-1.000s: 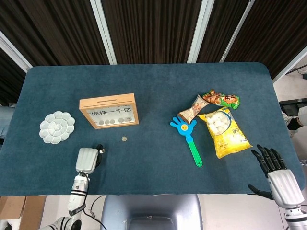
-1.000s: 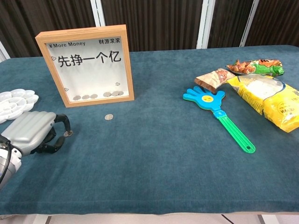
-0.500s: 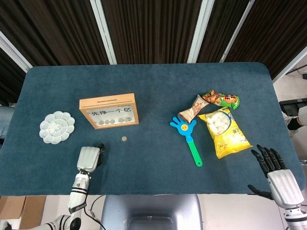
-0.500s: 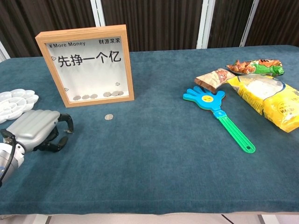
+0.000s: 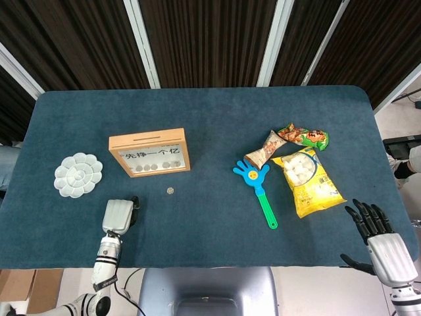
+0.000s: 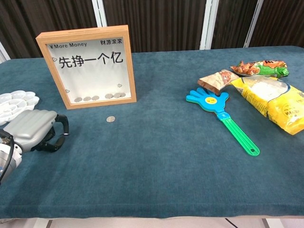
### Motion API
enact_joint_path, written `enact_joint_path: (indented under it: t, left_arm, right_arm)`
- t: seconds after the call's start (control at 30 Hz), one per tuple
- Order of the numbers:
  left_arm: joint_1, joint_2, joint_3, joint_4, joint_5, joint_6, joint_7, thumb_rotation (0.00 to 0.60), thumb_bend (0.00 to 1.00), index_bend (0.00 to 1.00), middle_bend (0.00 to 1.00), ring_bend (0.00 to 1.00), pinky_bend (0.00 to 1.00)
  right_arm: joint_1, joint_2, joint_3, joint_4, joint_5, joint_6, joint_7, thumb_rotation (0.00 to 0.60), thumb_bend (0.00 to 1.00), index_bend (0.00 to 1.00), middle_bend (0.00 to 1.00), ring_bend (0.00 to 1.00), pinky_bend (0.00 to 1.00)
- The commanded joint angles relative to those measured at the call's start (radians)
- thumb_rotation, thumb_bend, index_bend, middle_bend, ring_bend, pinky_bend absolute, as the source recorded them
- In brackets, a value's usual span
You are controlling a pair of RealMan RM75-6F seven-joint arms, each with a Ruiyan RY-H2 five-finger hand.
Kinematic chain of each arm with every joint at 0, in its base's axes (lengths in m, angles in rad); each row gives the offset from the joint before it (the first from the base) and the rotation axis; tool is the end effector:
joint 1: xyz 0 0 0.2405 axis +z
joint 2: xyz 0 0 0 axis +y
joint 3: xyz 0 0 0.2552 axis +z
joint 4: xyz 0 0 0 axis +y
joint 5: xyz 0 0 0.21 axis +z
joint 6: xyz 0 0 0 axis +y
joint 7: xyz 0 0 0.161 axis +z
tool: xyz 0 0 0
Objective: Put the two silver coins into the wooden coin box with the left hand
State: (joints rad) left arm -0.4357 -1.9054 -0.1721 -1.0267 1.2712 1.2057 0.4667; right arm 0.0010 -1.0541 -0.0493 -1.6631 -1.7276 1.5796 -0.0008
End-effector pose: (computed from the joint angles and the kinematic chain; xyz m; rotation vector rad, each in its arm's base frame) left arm -0.2419 0.3077 -0.0696 -1.5823 -0.7966 -0.7224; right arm -0.2885 -0.1490 0.1595 1.5332 -0.8702 0.9536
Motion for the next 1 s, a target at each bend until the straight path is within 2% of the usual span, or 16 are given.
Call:
enact_joint_path:
  t: [0.03, 0.7, 1.0]
  left_arm:
    - [-0.002, -0.008, 0.001, 0.017, 0.005, 0.008, -0.016, 0.600, 0.37, 0.53, 1.00, 1.00, 1.00]
    - [-0.007, -0.016, 0.005, 0.047, 0.032, 0.043, -0.063, 0.600, 0.36, 0.52, 1.00, 1.00, 1.00]
    - [-0.010, -0.026, 0.004, 0.069, 0.034, 0.045, -0.079, 0.600, 0.41, 0.55, 1.00, 1.00, 1.00]
  right_arm:
    - [0.000, 0.000, 0.000, -0.001, 0.000, 0.000, -0.001, 0.600, 0.09, 0.00, 0.00, 0.00, 0.00]
    - [0.002, 0.000, -0.001, -0.004, 0.004, -0.010, -0.009, 0.600, 0.09, 0.00, 0.00, 0.00, 0.00]
    - [0.003, 0.001, 0.000, -0.004, 0.006, -0.011, -0.008, 0.600, 0.09, 0.00, 0.00, 0.00, 0.00]
